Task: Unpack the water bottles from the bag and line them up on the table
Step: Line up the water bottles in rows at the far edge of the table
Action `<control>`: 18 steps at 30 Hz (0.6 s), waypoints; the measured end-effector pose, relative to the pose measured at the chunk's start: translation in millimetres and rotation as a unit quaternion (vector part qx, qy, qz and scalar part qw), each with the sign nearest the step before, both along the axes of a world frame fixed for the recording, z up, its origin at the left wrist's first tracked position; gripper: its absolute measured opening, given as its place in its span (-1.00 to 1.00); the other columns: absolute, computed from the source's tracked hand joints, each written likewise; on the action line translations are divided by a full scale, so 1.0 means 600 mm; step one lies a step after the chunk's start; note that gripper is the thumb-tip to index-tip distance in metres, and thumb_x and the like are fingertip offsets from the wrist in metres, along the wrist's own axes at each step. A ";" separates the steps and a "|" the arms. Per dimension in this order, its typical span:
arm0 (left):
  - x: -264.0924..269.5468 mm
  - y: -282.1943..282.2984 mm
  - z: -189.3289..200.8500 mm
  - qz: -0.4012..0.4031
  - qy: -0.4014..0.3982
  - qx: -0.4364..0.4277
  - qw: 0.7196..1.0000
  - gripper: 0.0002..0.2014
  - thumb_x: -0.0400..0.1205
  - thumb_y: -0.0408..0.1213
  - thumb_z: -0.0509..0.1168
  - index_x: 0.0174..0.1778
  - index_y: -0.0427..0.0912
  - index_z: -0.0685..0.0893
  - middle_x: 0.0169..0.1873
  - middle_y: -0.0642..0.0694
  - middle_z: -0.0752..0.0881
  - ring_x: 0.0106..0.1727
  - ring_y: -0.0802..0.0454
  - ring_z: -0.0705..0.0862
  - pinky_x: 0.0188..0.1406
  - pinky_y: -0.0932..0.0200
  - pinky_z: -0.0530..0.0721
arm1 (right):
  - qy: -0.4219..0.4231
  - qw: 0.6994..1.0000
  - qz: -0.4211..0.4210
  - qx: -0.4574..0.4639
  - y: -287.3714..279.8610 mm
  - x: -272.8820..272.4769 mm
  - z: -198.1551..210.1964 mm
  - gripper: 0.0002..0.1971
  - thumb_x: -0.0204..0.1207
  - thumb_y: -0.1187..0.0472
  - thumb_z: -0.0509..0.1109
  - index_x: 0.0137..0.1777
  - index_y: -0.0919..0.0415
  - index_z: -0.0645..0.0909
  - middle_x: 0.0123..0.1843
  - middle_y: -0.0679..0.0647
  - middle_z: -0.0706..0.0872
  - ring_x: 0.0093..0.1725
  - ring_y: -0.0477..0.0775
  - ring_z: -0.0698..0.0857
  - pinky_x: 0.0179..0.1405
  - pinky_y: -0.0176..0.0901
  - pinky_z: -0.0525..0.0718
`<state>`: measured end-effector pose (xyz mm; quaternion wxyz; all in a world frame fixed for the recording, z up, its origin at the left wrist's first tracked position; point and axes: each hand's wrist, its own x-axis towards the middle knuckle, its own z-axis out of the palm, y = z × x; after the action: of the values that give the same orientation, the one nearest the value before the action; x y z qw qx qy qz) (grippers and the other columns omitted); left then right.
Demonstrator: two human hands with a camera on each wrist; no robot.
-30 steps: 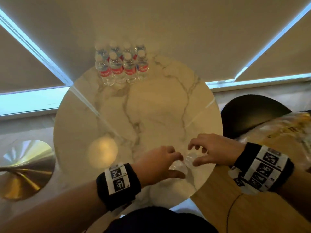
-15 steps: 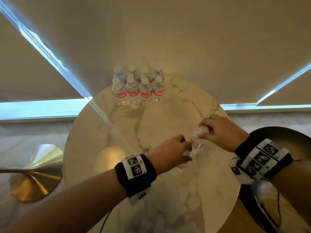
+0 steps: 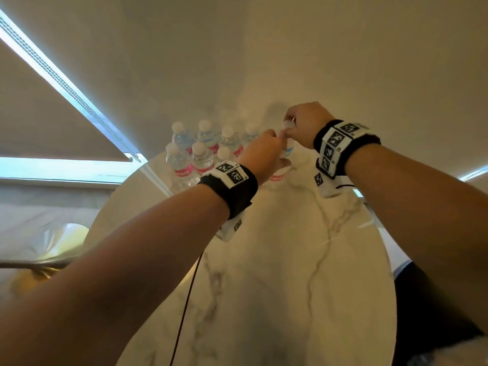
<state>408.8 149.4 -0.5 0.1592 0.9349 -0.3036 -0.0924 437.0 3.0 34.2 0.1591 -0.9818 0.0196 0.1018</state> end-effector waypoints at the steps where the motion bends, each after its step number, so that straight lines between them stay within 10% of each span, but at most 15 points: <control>1: 0.003 0.000 -0.010 0.010 -0.007 0.000 1.000 -0.49 0.61 -0.05 0.41 0.37 -0.32 0.58 0.14 -0.29 0.67 0.14 -0.28 0.68 0.04 0.02 0.59 | -0.001 1.000 -0.001 0.007 0.004 0.008 -0.006 -0.60 0.48 -0.01 0.49 0.22 0.21 0.69 0.16 0.22 0.76 0.13 0.26 0.72 0.01 -0.08 0.62; 11: -0.016 0.002 -0.017 0.093 0.029 -0.049 0.994 -0.41 0.58 0.00 0.45 0.43 -0.29 0.58 0.27 -0.24 0.65 0.20 -0.18 0.69 0.20 0.04 0.64 | 0.005 0.999 -0.025 0.045 0.024 0.022 -0.038 -0.63 0.41 -0.05 0.52 0.10 0.17 0.69 0.00 0.15 0.73 -0.03 0.20 0.71 -0.12 -0.11 0.63; 18: -0.178 0.128 -0.029 0.157 0.021 -0.234 0.959 -0.71 0.63 -0.12 0.45 0.20 -0.17 0.74 0.00 -0.04 0.71 -0.21 0.11 0.73 -0.06 0.20 0.77 | -0.024 0.997 -0.041 0.060 0.033 0.014 -0.038 -0.64 0.45 -0.04 0.49 0.06 0.24 0.68 -0.07 0.12 0.70 -0.12 0.14 0.62 -0.16 -0.15 0.51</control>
<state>301.8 226.1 -18.1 0.3921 0.9054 -0.1623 -0.0125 445.2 23.0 11.3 0.2216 -0.9712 0.0497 0.0726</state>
